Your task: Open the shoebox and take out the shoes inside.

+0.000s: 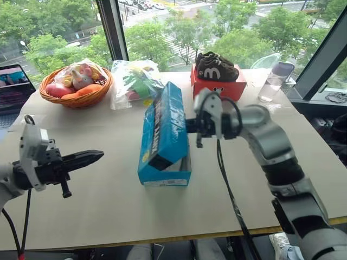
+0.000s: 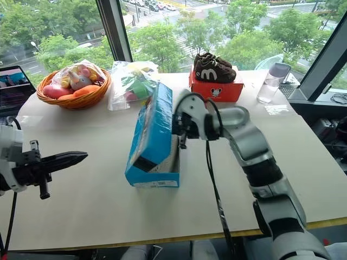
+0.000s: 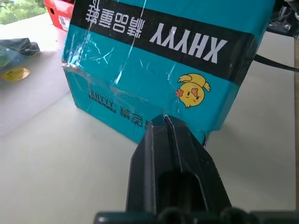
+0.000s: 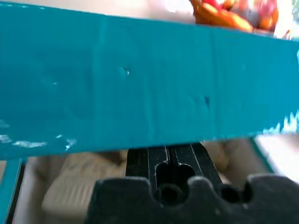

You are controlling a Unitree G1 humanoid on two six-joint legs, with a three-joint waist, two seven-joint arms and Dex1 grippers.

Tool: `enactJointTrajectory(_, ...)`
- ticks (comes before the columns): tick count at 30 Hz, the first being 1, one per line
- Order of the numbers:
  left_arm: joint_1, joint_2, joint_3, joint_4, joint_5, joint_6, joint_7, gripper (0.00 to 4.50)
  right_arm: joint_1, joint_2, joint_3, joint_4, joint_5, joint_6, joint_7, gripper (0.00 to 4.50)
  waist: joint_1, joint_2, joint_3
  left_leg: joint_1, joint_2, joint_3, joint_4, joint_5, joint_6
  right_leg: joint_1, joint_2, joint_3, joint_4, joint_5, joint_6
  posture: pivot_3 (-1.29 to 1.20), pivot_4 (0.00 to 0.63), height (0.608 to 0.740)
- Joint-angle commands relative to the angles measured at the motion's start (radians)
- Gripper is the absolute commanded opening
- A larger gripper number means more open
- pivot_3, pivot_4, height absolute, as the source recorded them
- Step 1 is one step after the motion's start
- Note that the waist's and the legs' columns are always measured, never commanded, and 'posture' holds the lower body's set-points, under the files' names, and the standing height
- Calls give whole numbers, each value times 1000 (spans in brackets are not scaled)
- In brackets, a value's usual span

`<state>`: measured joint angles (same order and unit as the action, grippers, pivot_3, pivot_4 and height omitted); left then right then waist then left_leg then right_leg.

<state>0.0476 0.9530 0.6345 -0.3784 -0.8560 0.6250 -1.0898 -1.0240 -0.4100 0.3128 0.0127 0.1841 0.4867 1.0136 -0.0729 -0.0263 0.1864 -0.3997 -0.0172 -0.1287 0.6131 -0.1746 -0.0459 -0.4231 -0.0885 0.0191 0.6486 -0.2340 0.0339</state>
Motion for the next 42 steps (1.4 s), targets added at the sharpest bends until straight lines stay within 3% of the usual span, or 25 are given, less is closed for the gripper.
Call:
enactJointTrajectory(1, -38, 33, 77, -12, -67, 30, 9, 0, -122, 96, -3, 31, -49, -38, -101, 33, 3, 0, 0, 0, 0, 0, 0, 0, 0, 0, 0, 0, 0, 0, 0, 0, 150, 740)
enactJointTrajectory(4, -53, 40, 112, -20, -115, 58, 19, 0, -163, 189, -44, 21, -8, -4, -155, 33, 11, 0, 0, 0, 0, -1, 0, 0, 0, 0, 0, 0, 0, 0, 0, 0, 150, 740)
enactJointTrajectory(8, -73, 49, 165, -20, -179, 89, 33, 0, -116, 224, -27, -5, 0, 25, -165, 33, 18, -1, 0, -1, -1, -1, 0, 0, 0, 0, 0, 0, -1, 1, -1, 0, 150, 740)
enactJointTrajectory(15, -112, 75, 188, -5, -237, 114, 40, 0, -4, 137, -45, 11, -26, 51, -175, 33, 19, -1, 0, 1, 0, 0, 0, 0, 0, 1, 0, 0, 0, 1, -1, 0, 150, 740)
enactJointTrajectory(20, -188, 175, 203, 104, -247, 125, -33, 0, 64, 60, -71, -26, -9, 87, -168, 33, 24, -1, 0, 0, 0, 0, 0, 0, 0, 0, 0, 0, 0, 1, -1, 0, 150, 740)
enactJointTrajectory(24, -227, 235, 69, 163, -158, 74, -121, 0, 94, 24, -83, -68, 10, 144, -169, 33, 15, 0, 1, 0, 0, 0, -1, 0, 0, 0, 1, 1, 0, 0, -1, 0, 150, 740)
enactJointTrajectory(28, -264, 219, -179, 232, 51, -71, -167, 0, 86, 5, -72, -107, 24, 208, -158, 33, 11, 1, 1, 1, 0, 1, -1, 0, 0, 1, 1, 1, 0, 1, -1, 0, 150, 740)
enactJointTrajectory(31, -302, 189, -297, 286, 144, -154, -200, 0, 72, -6, -52, -132, 28, 253, -141, 33, 5, 0, 1, 0, 0, 1, -1, 0, 0, 0, 2, 2, 0, 1, -1, 0, 150, 740)
enactJointTrajectory(39, -517, 74, -426, 491, 217, -225, -272, 0, 27, -1, 16, -109, 9, 297, -126, 33, 5, 0, 2, -2, 0, 1, 0, 0, 0, -1, 2, 1, 0, 1, 0, 0, 150, 740)
enactJointTrajectory(40, -536, 67, -430, 510, 221, -227, -280, 0, 24, 3, 11, -97, 13, 292, -126, 566, 3, 0, 2, -2, 0, 1, 0, 0, 0, -1, 2, 1, 0, 1, 0, 0, 150, 740)
enactJointTrajectory(42, -563, 59, -435, 536, 230, -230, -293, 0, 14, -2, 6, -91, 25, 273, -106, 999, 4, 0, 2, -1, 0, 1, 0, 0, 0, -1, 2, 1, 0, 1, 0, 0, 150, 740)
